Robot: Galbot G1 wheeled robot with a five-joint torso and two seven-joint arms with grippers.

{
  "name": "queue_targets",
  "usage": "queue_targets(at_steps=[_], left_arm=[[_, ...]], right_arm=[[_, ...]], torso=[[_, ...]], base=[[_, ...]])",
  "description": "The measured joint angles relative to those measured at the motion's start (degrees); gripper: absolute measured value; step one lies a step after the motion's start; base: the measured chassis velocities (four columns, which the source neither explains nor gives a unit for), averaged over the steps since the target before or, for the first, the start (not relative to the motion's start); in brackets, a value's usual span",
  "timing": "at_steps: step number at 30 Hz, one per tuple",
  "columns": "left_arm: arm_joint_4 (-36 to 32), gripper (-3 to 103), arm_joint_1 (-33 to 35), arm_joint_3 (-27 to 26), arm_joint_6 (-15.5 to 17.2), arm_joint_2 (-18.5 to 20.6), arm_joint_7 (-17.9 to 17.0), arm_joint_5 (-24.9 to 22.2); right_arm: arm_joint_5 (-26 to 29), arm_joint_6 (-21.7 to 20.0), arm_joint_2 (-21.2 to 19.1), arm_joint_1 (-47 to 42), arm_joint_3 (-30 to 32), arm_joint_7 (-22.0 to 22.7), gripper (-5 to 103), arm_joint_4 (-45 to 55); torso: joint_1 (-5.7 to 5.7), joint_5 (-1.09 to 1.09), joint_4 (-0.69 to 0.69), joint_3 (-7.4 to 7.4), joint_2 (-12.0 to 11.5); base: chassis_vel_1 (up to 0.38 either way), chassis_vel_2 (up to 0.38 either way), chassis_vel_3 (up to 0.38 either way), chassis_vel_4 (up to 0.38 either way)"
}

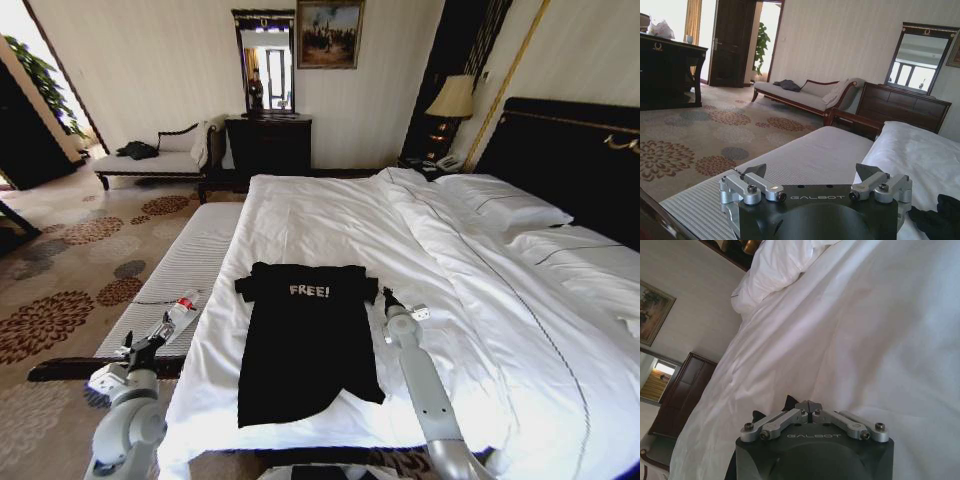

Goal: Fold the clothes on the bed.

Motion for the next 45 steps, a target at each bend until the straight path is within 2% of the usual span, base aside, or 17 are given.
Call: queue_targets(at_steps=[6, 9, 10, 13, 16, 19, 22, 25, 27, 29, 32, 35, 38, 39, 41, 43, 45], left_arm=[[0.05, 100, -0.12, 0.79, 0.00, -0.45, -0.11, 0.58], [0.05, 100, 0.02, 0.73, -0.01, -0.52, -0.13, 0.68], [0.05, 100, 0.02, 0.73, -0.01, -0.52, -0.13, 0.68], [0.32, 100, 0.16, 0.39, -0.17, -0.50, -0.15, 0.71], [0.45, 100, 0.18, 0.33, -0.22, -0.55, -0.16, 0.73], [0.58, 100, 0.05, 0.43, -0.25, -0.86, -0.18, 0.86], [0.70, 100, -0.08, 0.58, -0.27, -1.05, -0.19, 1.00], [0.92, 100, -0.16, 0.70, -0.32, -1.22, -0.21, 1.22], [0.95, 100, -0.17, 0.71, -0.34, -1.27, -0.21, 1.25], [0.97, 100, -0.17, 0.71, -0.37, -1.35, -0.24, 1.26], [0.99, 100, -0.14, 0.64, -0.42, -1.37, -0.25, 1.26], [1.02, 100, -0.05, 0.54, -0.48, -1.36, -0.30, 1.26], [1.02, 100, -0.03, 0.46, -0.50, -1.36, -0.32, 1.26], [1.02, 100, -0.02, 0.42, -0.50, -1.35, -0.34, 1.25], [1.02, 100, -0.01, 0.40, -0.51, -1.36, -0.37, 1.23], [1.03, 100, 0.02, 0.36, -0.52, -1.36, -0.39, 1.20], [1.06, 100, 0.03, 0.33, -0.53, -1.38, -0.41, 1.19]], right_arm=[[-0.40, -1.94, -0.15, 0.25, -1.06, -0.14, -2, -0.47], [1.41, -2.49, -0.11, 0.99, -1.33, -1.18, 9, -0.76], [1.41, -2.49, -0.11, 0.99, -1.33, -1.18, 9, -0.76], [2.13, -2.53, -0.06, 1.47, -1.74, -2.53, 25, -1.16], [1.88, -2.52, -0.04, 1.63, -2.16, -3.07, 30, -1.70], [1.32, -2.50, 0.00, 1.93, -2.56, -3.54, 46, -2.37], [1.18, -2.48, 0.02, 2.22, -2.69, -3.65, 51, -2.66], [1.04, -2.45, -0.05, 2.72, -2.87, -3.80, 71, -3.20], [1.00, -2.42, -0.09, 2.85, -2.90, -3.89, 71, -3.39], [0.91, -2.36, -0.12, 2.94, -2.94, -4.16, 60, -3.65], [0.74, -2.33, -0.12, 2.99, -2.99, -4.23, 54, -3.78], [0.43, -2.31, -0.07, 3.25, -3.05, -4.22, 38, -4.08], [0.14, -2.31, -0.05, 3.48, -3.12, -4.16, 33, -4.37], [-0.04, -2.31, -0.04, 3.58, -3.17, -4.13, 27, -4.53], [-0.20, -2.30, -0.04, 3.69, -3.21, -4.11, 27, -4.67], [-0.57, -2.30, -0.04, 3.93, -3.26, -4.08, 12, -4.97], [-0.94, -2.30, -0.04, 4.13, -3.28, -3.97, 7, -5.17]], torso=[[0.00, 0.00, 0.01, 0.00, 0.00], [0.00, 0.00, 0.01, 0.00, 0.00], [0.00, 0.00, 0.01, 0.00, 0.00], [0.00, 0.00, 0.01, 0.00, 0.00], [0.00, 0.00, 0.01, 0.00, 0.00], [-0.01, 0.00, 0.01, 0.00, 0.00], [-0.01, 0.00, 0.01, 0.00, 0.00], [0.00, 0.00, 0.01, 0.00, 0.00], [-0.01, 0.00, 0.01, 0.00, 0.00], [-0.01, 0.00, 0.01, 0.00, 0.00], [0.00, 0.00, 0.01, 0.00, 0.00], [0.00, 0.00, 0.01, 0.00, 0.00], [0.00, 0.00, 0.01, 0.00, 0.00], [-0.01, 0.00, 0.01, 0.00, 0.00], [-0.01, 0.00, 0.01, 0.00, 0.00], [0.00, 0.00, 0.01, 0.00, 0.00], [0.00, 0.00, 0.01, 0.00, 0.00]], base=[[0.000, 0.000, 0.000, 0.000], [0.000, 0.000, 0.000, 0.000], [0.000, 0.000, 0.000, 0.000], [0.000, 0.000, 0.000, 0.000], [0.000, 0.000, 0.000, 0.000], [0.000, 0.000, 0.000, 0.000], [0.000, 0.000, 0.000, 0.000], [0.000, 0.000, 0.000, 0.000], [0.000, 0.000, 0.000, 0.000], [0.000, 0.000, 0.000, 0.000], [0.000, 0.000, 0.000, 0.000], [0.000, 0.000, 0.000, 0.000], [0.000, 0.000, 0.000, 0.000], [0.000, 0.000, 0.000, 0.000], [0.000, 0.000, 0.000, 0.000], [0.000, 0.000, 0.000, 0.000], [0.000, 0.000, 0.000, 0.000]])
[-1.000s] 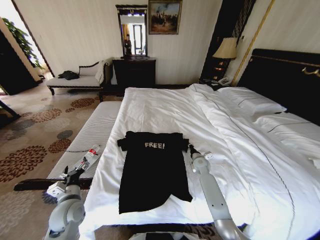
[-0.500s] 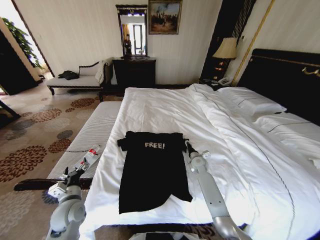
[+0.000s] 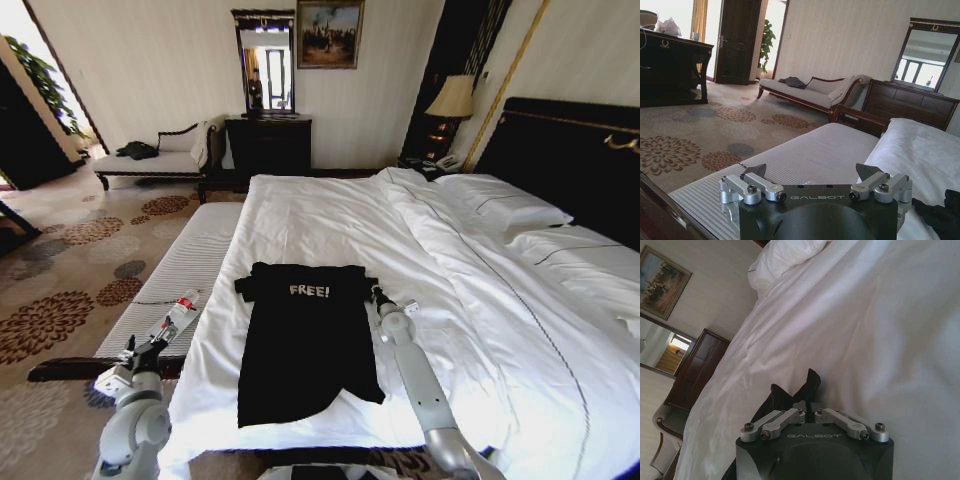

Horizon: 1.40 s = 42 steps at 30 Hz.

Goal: Fold the clothes on the bed.

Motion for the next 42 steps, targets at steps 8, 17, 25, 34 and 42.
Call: queue_targets(at_steps=[8, 17, 25, 34, 42], left_arm=[[0.23, 100, 0.05, -0.08, -0.12, -0.02, -0.03, -0.05], [0.46, 100, -0.23, 0.19, -0.16, 0.14, -0.06, -0.13], [0.30, 100, -0.21, 0.19, -0.16, 0.46, -0.09, -0.32], [0.25, 100, -0.11, -0.02, -0.16, 0.66, -0.14, -0.47], [0.32, 100, -0.10, 0.31, -0.16, 0.42, -0.15, -0.40]], right_arm=[[-0.30, 0.65, -0.45, 0.37, 0.71, 1.30, 0, 1.40], [-2.32, 0.21, -2.22, -1.40, 1.23, 1.88, 0, 2.95], [-3.93, -0.05, -2.92, -2.14, 2.57, 2.07, 0, 2.82], [-5.24, -0.11, -2.69, -4.91, 3.53, 2.96, 0, 5.68], [-7.05, 0.14, -2.03, -7.52, 4.51, 3.62, 0, 8.88]], torso=[[0.01, 0.00, 0.00, 0.00, 0.00], [0.00, 0.00, -0.01, 0.00, 0.00], [0.01, 0.00, 0.00, 0.00, 0.00], [0.00, 0.00, 0.00, 0.00, 0.00], [0.00, 0.00, 0.00, 0.00, 0.00]], base=[[0.000, 0.000, 0.000, 0.000], [0.000, 0.000, 0.000, 0.000], [0.000, 0.000, 0.000, 0.000], [0.000, 0.000, 0.000, 0.000], [0.000, 0.000, 0.000, 0.000]])
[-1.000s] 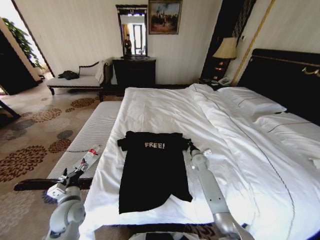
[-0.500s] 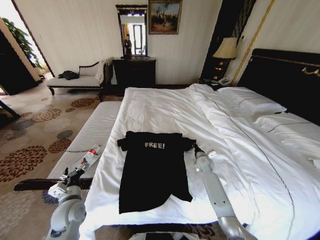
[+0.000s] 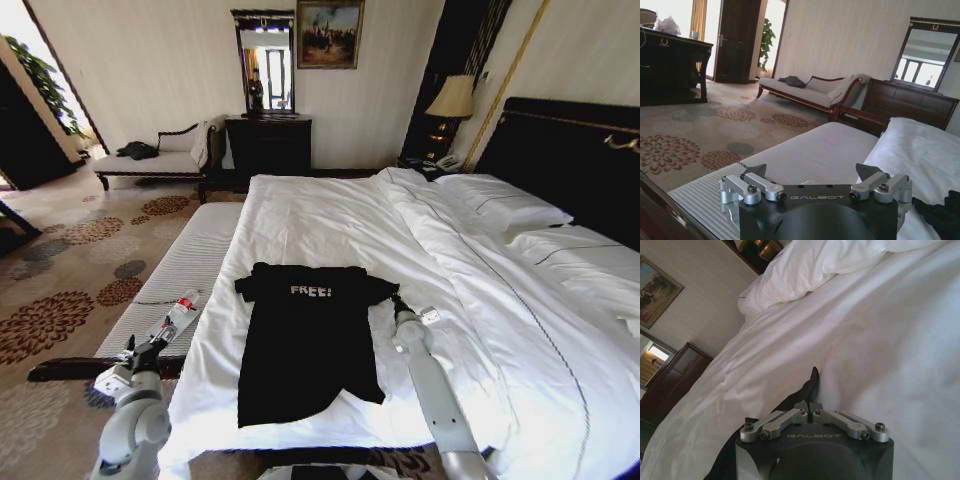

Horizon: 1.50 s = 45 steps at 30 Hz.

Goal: Fold the clothes on the bed.

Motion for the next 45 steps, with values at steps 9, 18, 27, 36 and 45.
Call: queue_targets(at_steps=[9, 18, 27, 36, 45], left_arm=[[0.52, 100, 1.74, 0.58, 0.71, -0.20, 0.10, 0.51], [-0.04, 100, 6.59, -1.86, 1.12, 0.97, 1.19, -1.84], [-3.18, 100, 6.50, -2.73, 1.67, 0.87, 0.83, -4.05], [-3.73, 100, 6.29, -3.08, 1.77, 0.73, 0.48, -4.62], [-3.57, 100, 6.25, -4.01, 1.83, 1.05, 0.31, -5.47]], right_arm=[[-1.41, 0.49, -0.86, -6.09, -0.21, 0.90, 20, 9.97], [12.14, -3.02, -4.89, -26.13, 0.33, 6.86, 46, 34.37], [19.67, -6.10, -2.32, -41.91, 0.98, 15.45, 79, 48.75], [14.87, -8.14, 1.82, -47.85, -2.38, 17.81, 99, 46.83], [13.03, -7.63, 3.81, -46.51, -4.76, 17.13, 100, 44.77]], torso=[[0.00, -0.01, 0.00, 0.00, 0.00], [-0.01, -0.01, -0.02, -0.02, 0.01], [-0.01, 0.00, -0.01, -0.01, 0.01], [-0.01, 0.00, 0.00, 0.00, 0.01], [0.00, -0.01, 0.00, 0.00, 0.00]], base=[[0.000, 0.000, 0.000, 0.000], [0.000, 0.000, 0.000, 0.000], [0.000, 0.000, 0.000, 0.000], [0.000, 0.000, 0.000, 0.000], [0.000, 0.000, 0.000, 0.000]])
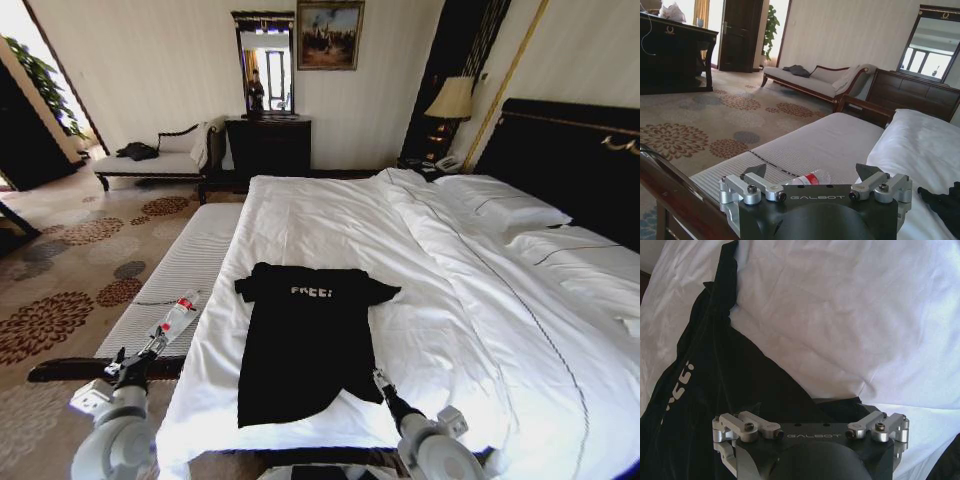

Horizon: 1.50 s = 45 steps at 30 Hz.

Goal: Fold the clothes on the bed.

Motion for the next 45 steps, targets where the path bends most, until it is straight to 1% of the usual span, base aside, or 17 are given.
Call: queue_targets(at_steps=[8, 9, 10, 11, 12, 13, 15, 17, 18, 21, 22, 25, 27, 31, 33, 36, 45], left_arm=[[0.22, 100, -0.12, 0.01, -0.03, -0.11, -0.03, 0.02], [0.31, 100, -0.15, 0.05, -0.03, -0.15, -0.03, 0.06], [0.31, 100, -0.15, 0.05, -0.03, -0.15, -0.03, 0.06], [0.38, 100, -0.18, 0.12, -0.03, -0.21, -0.04, 0.11], [0.40, 100, -0.21, 0.18, -0.04, -0.28, -0.05, 0.15], [0.40, 100, -0.27, 0.33, -0.04, -0.42, -0.05, 0.21], [0.40, 100, -0.29, 0.39, -0.04, -0.50, -0.06, 0.25], [0.34, 100, -0.29, 0.44, -0.05, -0.58, -0.06, 0.32], [0.34, 100, -0.29, 0.44, -0.05, -0.58, -0.06, 0.32], [0.32, 100, -0.21, 0.25, -0.08, -0.54, -0.08, 0.34], [0.32, 100, -0.21, 0.25, -0.08, -0.54, -0.08, 0.34], [0.34, 100, -0.07, 0.00, -0.13, -0.37, -0.10, 0.34], [0.34, 100, -0.04, -0.02, -0.13, -0.35, -0.10, 0.34], [0.26, 100, -0.02, -0.12, -0.15, -0.27, -0.10, 0.32], [0.23, 100, -0.02, -0.16, -0.16, -0.23, -0.10, 0.30], [0.18, 100, -0.02, -0.23, -0.17, -0.15, -0.10, 0.26], [0.18, 100, -0.05, -0.50, -0.22, 0.14, -0.10, -0.03]], right_arm=[[-1.06, 0.85, -0.21, 0.57, 0.04, -0.36, 101, -1.65], [-0.89, 0.86, -0.20, 0.41, -0.05, -0.36, 96, -1.15], [-0.89, 0.86, -0.20, 0.41, -0.05, -0.36, 96, -1.15], [-0.78, 0.86, -0.16, 0.28, -0.19, -0.33, 91, -0.78], [-0.74, 0.87, -0.11, 0.16, -0.33, -0.27, 91, -0.51], [-0.74, 0.87, -0.04, 0.05, -0.59, -0.09, 80, -0.37], [-0.74, 0.88, -0.03, 0.04, -0.68, 0.09, 80, -0.37], [-0.74, 0.90, -0.05, 0.01, -0.90, 0.58, 70, -0.68], [-0.74, 0.90, -0.05, 0.01, -0.90, 0.58, 70, -0.68], [-0.81, 0.91, -0.07, -0.16, -1.32, 1.06, 53, -1.02], [-0.81, 0.91, -0.07, -0.16, -1.32, 1.06, 53, -1.02], [-0.87, 0.91, -0.04, -0.76, -1.97, 1.58, 37, -0.22], [-0.89, 0.92, -0.05, -1.02, -2.01, 1.81, 37, 0.24], [-0.80, 0.86, -0.42, -2.07, -1.82, 3.16, 15, 2.06], [-0.69, 0.75, -0.65, -2.45, -1.62, 3.67, 15, 2.57], [0.12, 0.26, -1.40, -3.42, -0.80, 5.33, 2, 3.99], [1.64, -0.24, -2.34, -3.81, 0.71, 7.12, 0, 5.35]], torso=[[0.00, 0.01, 0.00, 0.00, 0.00], [0.00, 0.01, 0.00, 0.00, 0.00], [0.00, 0.01, 0.00, 0.00, 0.00], [0.00, 0.00, 0.00, 0.00, 0.00], [0.00, 0.00, -0.01, 0.00, 0.00], [0.00, 0.00, -0.01, 0.00, 0.00], [0.00, 0.00, -0.01, 0.00, 0.00], [0.01, 0.01, -0.01, 0.00, 0.00], [0.01, 0.01, -0.01, 0.00, 0.00], [0.00, 0.01, -0.01, 0.00, 0.00], [0.00, 0.01, -0.01, 0.00, 0.00], [0.00, 0.01, -0.01, 0.00, 0.00], [0.00, 0.01, 0.00, 0.00, 0.00], [0.00, 0.01, 0.00, 0.00, 0.00], [0.00, 0.01, -0.01, 0.00, 0.00], [0.00, 0.01, -0.01, 0.00, 0.00], [0.00, 0.01, -0.01, 0.00, 0.00]], base=[[0.000, 0.000, 0.000, 0.000], [0.000, 0.000, 0.000, 0.000], [0.000, 0.000, 0.000, 0.000], [0.000, 0.000, 0.000, 0.000], [0.000, 0.000, 0.000, 0.000], [0.000, 0.000, 0.000, 0.000], [0.000, 0.000, 0.000, 0.000], [0.000, 0.000, 0.000, 0.000], [0.000, 0.000, 0.000, 0.000], [0.000, 0.000, 0.000, 0.000], [0.000, 0.000, 0.000, 0.000], [0.000, 0.000, 0.000, 0.000], [0.000, 0.000, 0.000, 0.000], [0.000, 0.000, 0.000, 0.000], [0.000, 0.000, 0.000, 0.000], [0.000, 0.000, 0.000, 0.000], [0.000, 0.000, 0.000, 0.000]])
